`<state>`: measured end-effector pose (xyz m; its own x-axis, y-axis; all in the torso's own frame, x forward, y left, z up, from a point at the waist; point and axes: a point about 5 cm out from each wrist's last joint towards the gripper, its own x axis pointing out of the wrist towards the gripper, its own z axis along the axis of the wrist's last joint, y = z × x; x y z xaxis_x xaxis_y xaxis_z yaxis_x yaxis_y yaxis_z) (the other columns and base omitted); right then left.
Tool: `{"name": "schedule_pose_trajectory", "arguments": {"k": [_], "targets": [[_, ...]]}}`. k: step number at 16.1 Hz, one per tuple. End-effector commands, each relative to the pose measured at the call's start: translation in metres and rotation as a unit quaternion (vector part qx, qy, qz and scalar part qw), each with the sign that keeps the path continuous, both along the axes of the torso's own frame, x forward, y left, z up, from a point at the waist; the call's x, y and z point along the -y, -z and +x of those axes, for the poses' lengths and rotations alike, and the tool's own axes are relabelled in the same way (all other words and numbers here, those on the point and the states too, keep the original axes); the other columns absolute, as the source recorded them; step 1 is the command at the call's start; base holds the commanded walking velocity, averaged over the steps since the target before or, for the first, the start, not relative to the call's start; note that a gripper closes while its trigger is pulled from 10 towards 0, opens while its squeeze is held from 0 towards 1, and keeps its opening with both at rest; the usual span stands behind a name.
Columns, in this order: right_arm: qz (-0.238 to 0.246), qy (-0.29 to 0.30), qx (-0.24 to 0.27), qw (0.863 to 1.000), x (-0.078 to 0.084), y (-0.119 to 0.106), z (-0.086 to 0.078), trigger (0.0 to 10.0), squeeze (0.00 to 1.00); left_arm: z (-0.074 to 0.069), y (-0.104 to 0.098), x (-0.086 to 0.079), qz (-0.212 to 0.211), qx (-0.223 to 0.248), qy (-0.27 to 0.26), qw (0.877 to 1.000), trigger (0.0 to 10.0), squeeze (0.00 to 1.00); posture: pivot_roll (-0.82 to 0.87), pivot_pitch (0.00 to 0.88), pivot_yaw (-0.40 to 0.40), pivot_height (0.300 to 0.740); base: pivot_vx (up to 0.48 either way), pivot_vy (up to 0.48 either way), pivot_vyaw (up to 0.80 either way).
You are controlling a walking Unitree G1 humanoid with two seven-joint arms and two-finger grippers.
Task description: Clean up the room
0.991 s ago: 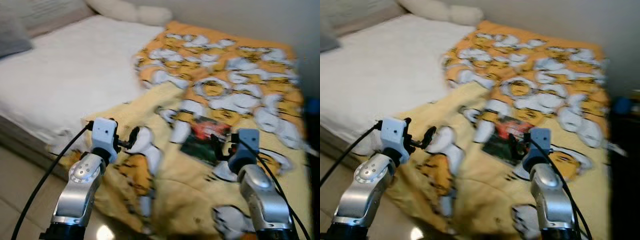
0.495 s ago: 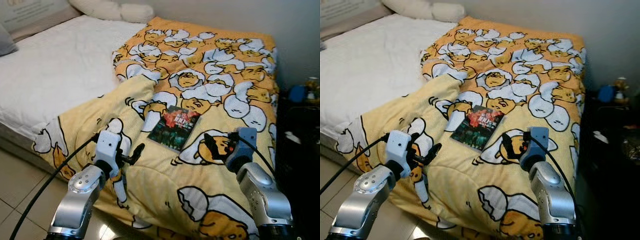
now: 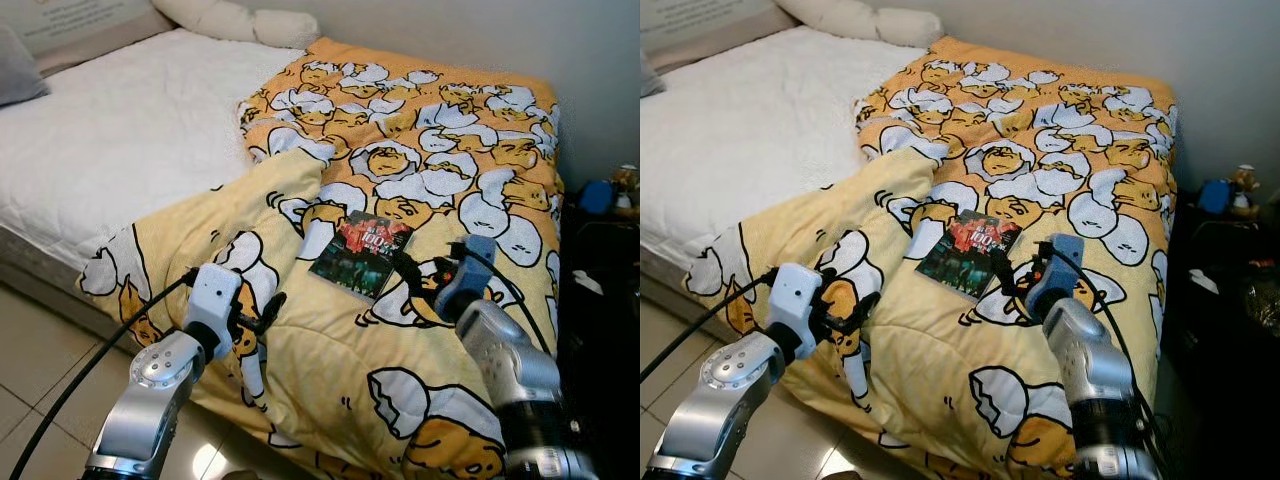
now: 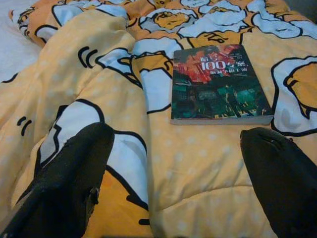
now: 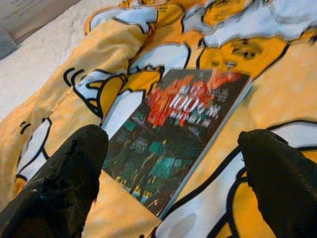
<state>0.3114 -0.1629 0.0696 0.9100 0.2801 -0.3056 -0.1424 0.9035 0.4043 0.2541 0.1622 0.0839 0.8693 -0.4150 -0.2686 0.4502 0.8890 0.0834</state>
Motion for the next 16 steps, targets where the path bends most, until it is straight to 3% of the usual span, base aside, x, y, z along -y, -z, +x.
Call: {"name": "schedule_pose_trajectory", "arguments": {"k": [1, 5, 7, 9, 10, 11, 15, 16], "targets": [[0.025, 0.001, -0.012, 1.000, 0.002, 0.002, 0.006, 10.0, 1.00, 0.002, -0.006, 0.001, 0.005, 0.016, 0.003, 1.000, 10.0, 0.93, 0.10, 0.000, -0.011, 0.740, 0.000, 0.000, 0.00], [0.033, 0.025, -0.043, 0.998, -0.005, 0.010, 0.026, 10.0, 1.00, 0.002, -0.014, 0.003, 0.010, 0.023, 0.027, 0.999, 10.0, 0.91, 0.11, 0.000, 0.005, 0.740, 0.000, 0.000, 0.00], [0.054, 0.054, -0.055, 0.996, -0.005, 0.007, 0.036, 10.0, 1.00, 0.006, -0.026, 0.005, -0.022, 0.027, 0.042, 0.998, 10.0, 0.91, 0.14, 0.000, 0.000, 0.740, 0.000, 0.000, 0.00], [0.065, 0.069, -0.075, 0.993, -0.005, 0.002, 0.045, 10.0, 1.00, 0.012, -0.048, 0.010, -0.046, 0.023, 0.123, 0.991, 10.0, 0.91, 0.17, 0.000, -0.009, 0.740, 0.000, 0.000, 0.00], [0.065, 0.071, -0.078, 0.992, -0.005, 0.001, 0.046, 10.0, 1.00, 0.015, -0.053, 0.009, -0.043, 0.022, 0.136, 0.990, 10.0, 0.91, 0.17, 0.000, -0.012, 0.740, 0.000, 0.000, 0.00], [0.069, 0.081, -0.088, 0.990, -0.005, -0.002, 0.050, 10.0, 0.00, 0.022, -0.058, 0.003, -0.013, 0.001, 0.176, 0.984, 10.0, 0.91, 0.18, 0.000, -0.007, 0.740, 0.000, 0.000, 0.00], [0.093, 0.110, -0.099, 0.985, -0.005, -0.004, 0.052, 10.0, 0.00, 0.023, -0.058, -0.010, 0.027, -0.041, 0.208, 0.977, 10.0, 0.88, 0.19, 0.000, 0.005, 0.740, 0.000, 0.000, 0.00], [0.100, 0.111, -0.104, 0.983, -0.006, -0.003, 0.052, 10.0, 0.00, 0.021, -0.057, -0.013, 0.036, -0.054, 0.217, 0.974, 10.0, 0.84, 0.19, 0.000, 0.003, 0.740, 0.000, 0.000, 0.00]]}}
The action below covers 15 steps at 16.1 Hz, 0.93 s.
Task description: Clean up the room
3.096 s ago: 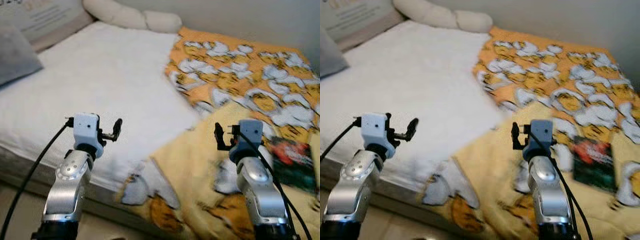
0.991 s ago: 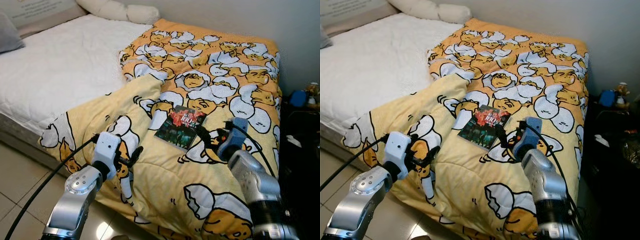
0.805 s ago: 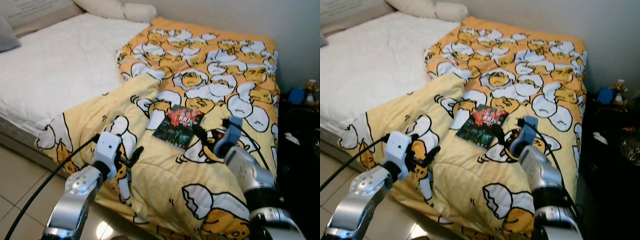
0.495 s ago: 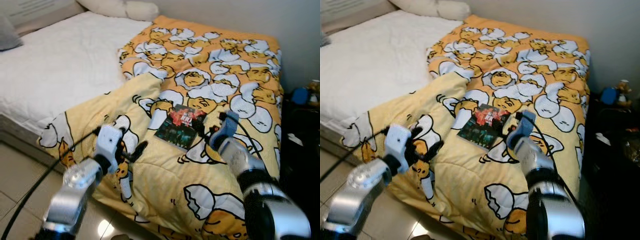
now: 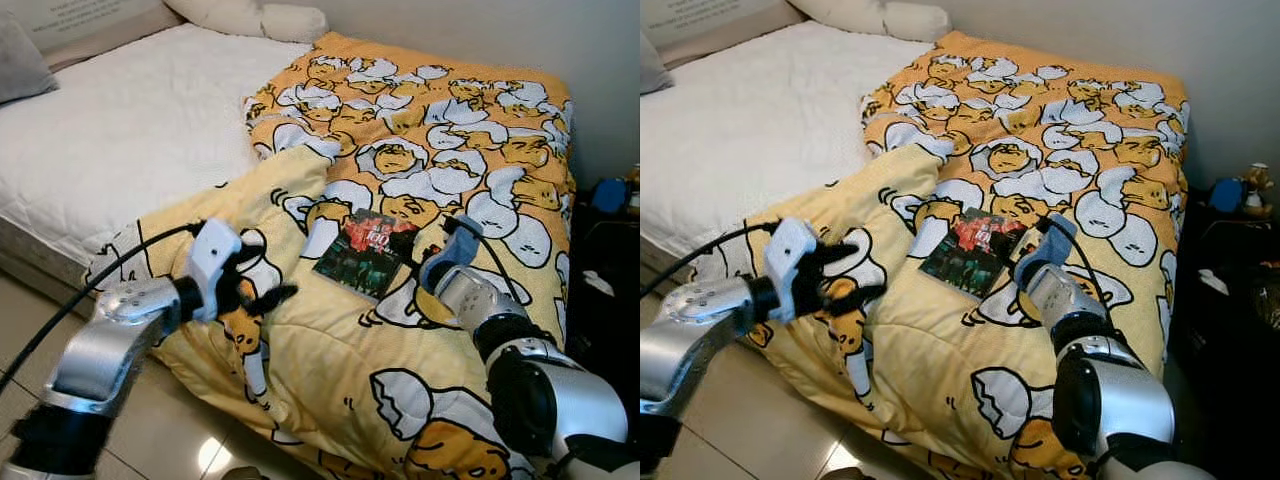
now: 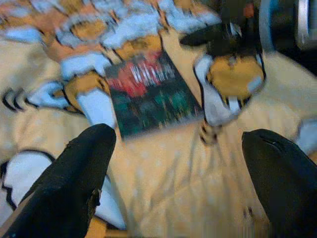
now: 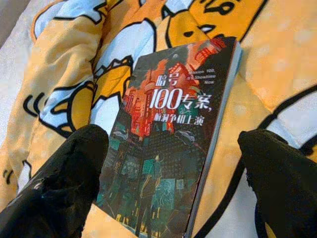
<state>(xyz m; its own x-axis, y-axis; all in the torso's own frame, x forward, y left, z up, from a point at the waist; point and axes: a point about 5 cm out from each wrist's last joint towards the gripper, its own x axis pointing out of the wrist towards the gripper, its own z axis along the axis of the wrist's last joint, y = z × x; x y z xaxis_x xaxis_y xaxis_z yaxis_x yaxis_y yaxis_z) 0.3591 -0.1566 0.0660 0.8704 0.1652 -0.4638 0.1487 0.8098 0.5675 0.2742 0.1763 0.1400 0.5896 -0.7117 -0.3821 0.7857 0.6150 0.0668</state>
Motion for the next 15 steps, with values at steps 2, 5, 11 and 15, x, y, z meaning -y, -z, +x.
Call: {"name": "schedule_pose_trajectory", "arguments": {"k": [2, 5, 11, 15], "targets": [[0.007, 0.004, -0.008, 1.000, -0.003, -0.003, 0.003, 10.0, 0.00, -0.001, -0.001, -0.005, 0.022, -0.018, 0.016, 0.999, 10.0, 0.74, 0.19, 0.006, 0.000, 0.740, 0.000, 0.000, 0.00], [-0.009, 0.002, -0.032, 0.999, -0.006, 0.005, -0.002, 10.0, 0.00, -0.004, -0.002, -0.013, 0.038, -0.035, 0.031, 0.998, 10.0, 0.51, 0.20, 0.034, 0.006, 0.740, 0.000, 0.000, 0.00], [-0.004, -0.004, -0.072, 0.997, -0.018, 0.021, -0.013, 10.0, 0.00, -0.017, 0.001, -0.010, 0.044, -0.070, 0.065, 0.995, 10.0, 0.00, 0.21, 0.088, 0.014, 0.740, 0.000, 0.000, 0.00], [0.021, -0.024, -0.097, 0.995, -0.030, 0.030, -0.021, 10.0, 0.00, -0.020, 0.002, -0.008, 0.042, -0.078, 0.069, 0.994, 10.0, 0.00, 0.21, 0.097, 0.013, 0.740, 0.000, 0.000, 0.00]]}}
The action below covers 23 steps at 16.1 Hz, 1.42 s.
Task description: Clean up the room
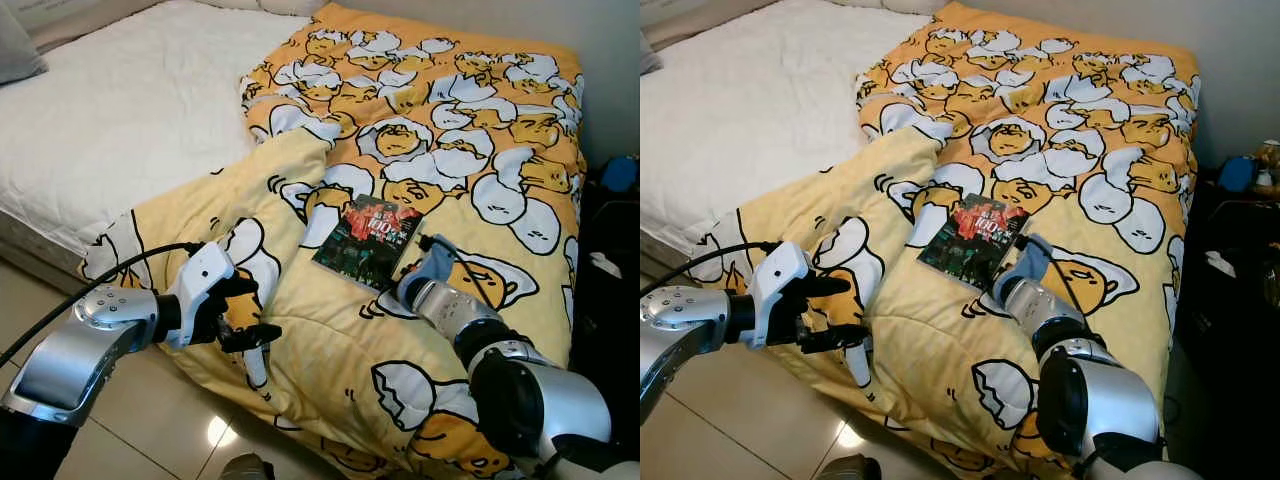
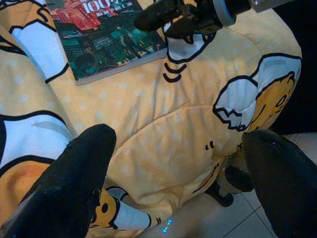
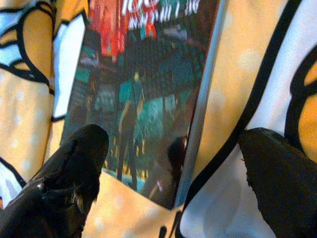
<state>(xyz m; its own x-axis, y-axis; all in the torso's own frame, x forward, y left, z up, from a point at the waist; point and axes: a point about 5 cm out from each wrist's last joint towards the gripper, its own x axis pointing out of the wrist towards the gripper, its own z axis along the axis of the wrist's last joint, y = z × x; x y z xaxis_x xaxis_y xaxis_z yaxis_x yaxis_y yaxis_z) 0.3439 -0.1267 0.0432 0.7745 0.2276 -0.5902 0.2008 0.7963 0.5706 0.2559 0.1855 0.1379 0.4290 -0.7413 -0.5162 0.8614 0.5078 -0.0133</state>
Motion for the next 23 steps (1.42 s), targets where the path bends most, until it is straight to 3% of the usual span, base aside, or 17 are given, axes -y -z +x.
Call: {"name": "schedule_pose_trajectory", "arguments": {"k": [1, 3, 6, 8, 13, 15, 19, 23], "targets": [[0.013, -0.006, -0.021, 1.000, -0.003, 0.009, -0.007, 10.0, 0.00, -0.003, 0.000, 0.001, 0.003, -0.006, 0.007, 1.000, 10.0, 0.00, 0.21, 0.107, 0.012, 0.740, 0.000, 0.000, 0.00], [0.002, -0.019, -0.027, 0.999, -0.006, 0.012, -0.010, 10.0, 0.00, -0.005, 0.001, 0.002, 0.005, -0.007, 0.007, 1.000, 10.0, 0.00, 0.22, 0.110, 0.009, 0.740, 0.000, 0.000, 0.00], [0.079, 0.020, -0.003, 0.997, -0.008, 0.004, -0.004, 10.0, 0.00, -0.007, 0.001, 0.003, 0.006, -0.006, 0.005, 1.000, 10.0, 0.00, 0.22, 0.117, 0.001, 0.740, 0.000, 0.000, 0.00], [0.125, 0.012, 0.036, 0.991, -0.011, -0.008, 0.003, 10.0, 0.00, -0.009, 0.001, 0.001, 0.007, -0.007, 0.002, 1.000, 10.0, 0.00, 0.22, 0.121, -0.001, 0.740, 0.000, 0.000, 0.00], [0.166, -0.015, 0.073, 0.983, -0.015, -0.021, 0.009, 10.0, 0.00, -0.009, 0.000, 0.002, 0.008, -0.004, 0.002, 1.000, 10.0, 0.00, 0.22, 0.125, 0.002, 0.740, 0.000, 0.000, 0.00], [0.167, -0.018, 0.071, 0.983, -0.016, -0.020, 0.009, 10.0, 0.00, -0.008, 0.000, 0.002, 0.008, -0.004, 0.002, 1.000, 10.0, 0.00, 0.22, 0.124, 0.003, 0.740, 0.000, 0.000, 0.00], [0.081, -0.033, -0.007, 0.996, -0.022, 0.011, -0.012, 10.0, 0.00, -0.009, 0.000, 0.005, 0.005, -0.006, 0.004, 1.000, 10.0, 0.00, 0.24, 0.138, 0.006, 0.740, 0.000, 0.000, 0.00], [0.116, 0.016, 0.019, 0.993, -0.022, 0.006, -0.007, 10.0, 0.00, -0.016, -0.001, 0.003, 0.009, -0.011, 0.006, 1.000, 10.0, 0.00, 0.27, 0.169, 0.020, 0.740, 0.000, 0.000, 0.00]]}}
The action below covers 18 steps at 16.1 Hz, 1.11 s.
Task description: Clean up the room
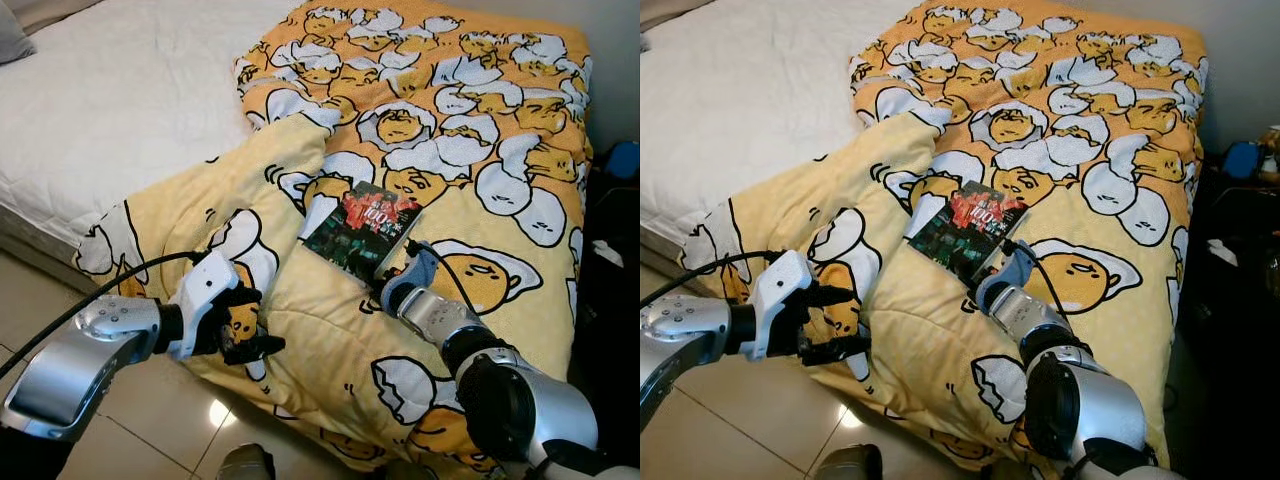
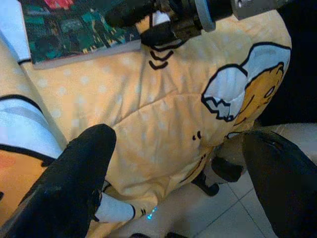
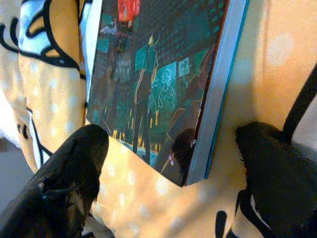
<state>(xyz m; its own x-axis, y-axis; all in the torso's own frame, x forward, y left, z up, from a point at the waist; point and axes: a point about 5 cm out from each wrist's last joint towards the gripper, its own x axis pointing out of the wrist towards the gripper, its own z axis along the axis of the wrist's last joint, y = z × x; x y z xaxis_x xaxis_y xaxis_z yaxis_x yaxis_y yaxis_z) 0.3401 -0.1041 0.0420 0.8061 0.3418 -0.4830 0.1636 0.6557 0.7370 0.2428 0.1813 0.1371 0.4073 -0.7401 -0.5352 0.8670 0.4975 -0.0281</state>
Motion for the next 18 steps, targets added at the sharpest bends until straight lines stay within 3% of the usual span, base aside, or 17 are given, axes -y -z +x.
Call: {"name": "schedule_pose_trajectory", "arguments": {"k": [1, 5, 9, 10, 11, 12, 18], "targets": [[0.038, 0.032, 0.004, 0.999, 0.001, -0.002, 0.002, 10.0, 0.00, -0.004, -0.002, -0.002, 0.003, 0.001, 0.001, 1.000, 10.0, 0.00, 0.27, 0.169, 0.020, 0.740, 0.000, 0.000, 0.00], [0.129, 0.044, 0.078, 0.988, -0.005, -0.031, 0.019, 10.0, 0.00, -0.005, -0.004, -0.004, 0.005, -0.002, 0.000, 1.000, 10.0, 0.00, 0.27, 0.174, 0.027, 0.740, 0.000, 0.000, 0.00], [0.134, 0.069, 0.069, 0.986, -0.003, -0.030, 0.020, 10.0, 0.00, -0.006, -0.004, -0.002, 0.004, -0.003, 0.000, 1.000, 10.0, 0.00, 0.28, 0.175, 0.025, 0.740, 0.000, 0.000, 0.00], [0.129, 0.072, 0.061, 0.987, -0.004, -0.028, 0.018, 8.4, 0.00, -0.006, -0.003, -0.003, 0.005, -0.004, 0.000, 1.000, 10.0, 0.00, 0.28, 0.176, 0.026, 0.740, 0.000, 0.000, 0.00], [0.127, 0.073, 0.059, 0.987, -0.004, -0.027, 0.018, 8.4, 0.00, -0.006, -0.003, -0.003, 0.005, -0.004, 0.000, 1.000, 10.0, 0.00, 0.28, 0.176, 0.026, 0.740, 0.000, 0.000, 0.00], [0.123, 0.081, 0.044, 0.988, -0.005, -0.023, 0.016, 0.0, 0.00, -0.007, -0.003, -0.003, 0.006, -0.005, 0.000, 1.000, 10.0, 0.00, 0.28, 0.177, 0.028, 0.740, 0.000, 0.000, 0.00], [0.113, 0.068, 0.035, 0.991, -0.010, -0.020, 0.013, 0.0, 0.00, -0.007, -0.003, -0.002, 0.007, -0.006, 0.000, 1.000, 10.0, 0.00, 0.28, 0.176, 0.027, 0.740, 0.000, 0.000, 0.00]]}}
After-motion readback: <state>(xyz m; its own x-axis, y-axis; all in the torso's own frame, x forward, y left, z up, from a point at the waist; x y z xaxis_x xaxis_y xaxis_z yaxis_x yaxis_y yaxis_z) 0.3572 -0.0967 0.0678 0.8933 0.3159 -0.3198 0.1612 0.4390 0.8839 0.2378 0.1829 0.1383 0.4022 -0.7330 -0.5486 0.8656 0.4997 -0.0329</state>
